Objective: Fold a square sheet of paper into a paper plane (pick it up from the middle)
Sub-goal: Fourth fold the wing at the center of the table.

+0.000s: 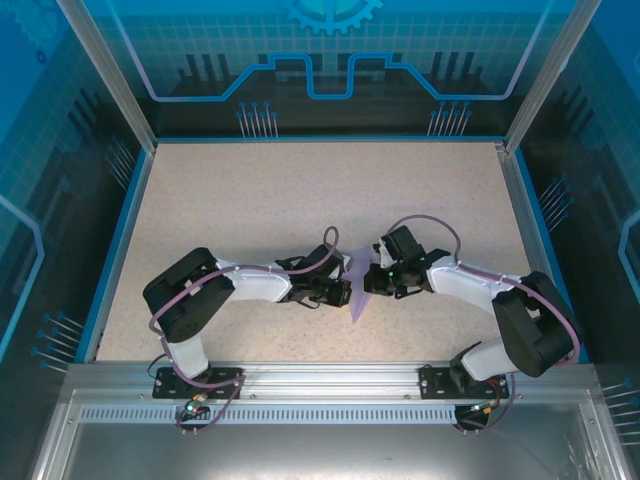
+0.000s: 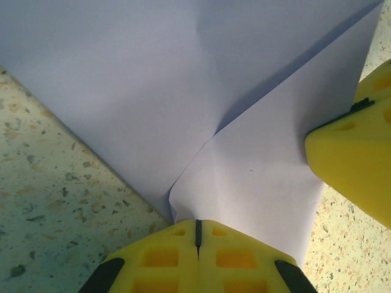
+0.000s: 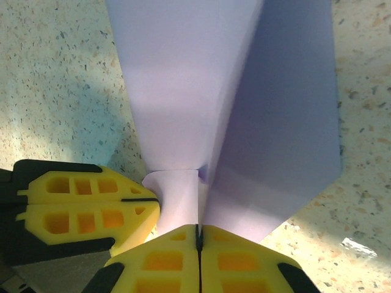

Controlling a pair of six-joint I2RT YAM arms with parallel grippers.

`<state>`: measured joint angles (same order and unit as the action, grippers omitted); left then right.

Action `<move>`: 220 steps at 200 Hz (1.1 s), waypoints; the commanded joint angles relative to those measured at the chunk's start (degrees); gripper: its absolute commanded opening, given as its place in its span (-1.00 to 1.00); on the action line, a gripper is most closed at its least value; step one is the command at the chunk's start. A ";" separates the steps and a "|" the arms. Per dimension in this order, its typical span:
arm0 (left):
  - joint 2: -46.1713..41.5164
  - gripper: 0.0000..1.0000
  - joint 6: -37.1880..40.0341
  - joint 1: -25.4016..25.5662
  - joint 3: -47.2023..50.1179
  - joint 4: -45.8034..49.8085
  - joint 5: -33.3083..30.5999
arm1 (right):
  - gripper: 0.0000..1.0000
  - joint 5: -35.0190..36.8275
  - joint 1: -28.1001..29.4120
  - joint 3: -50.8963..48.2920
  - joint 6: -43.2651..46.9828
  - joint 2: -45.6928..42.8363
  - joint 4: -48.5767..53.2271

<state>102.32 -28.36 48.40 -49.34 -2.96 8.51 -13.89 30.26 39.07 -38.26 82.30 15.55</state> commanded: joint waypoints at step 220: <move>1.41 -1.00 -1.13 -1.29 4.36 -0.42 -0.30 | -0.91 -11.06 0.74 0.39 -6.83 9.86 -15.20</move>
<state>102.13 -28.86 47.68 -47.79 -5.48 10.00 -22.61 30.65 39.11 -44.18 90.02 3.92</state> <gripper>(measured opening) 0.045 0.048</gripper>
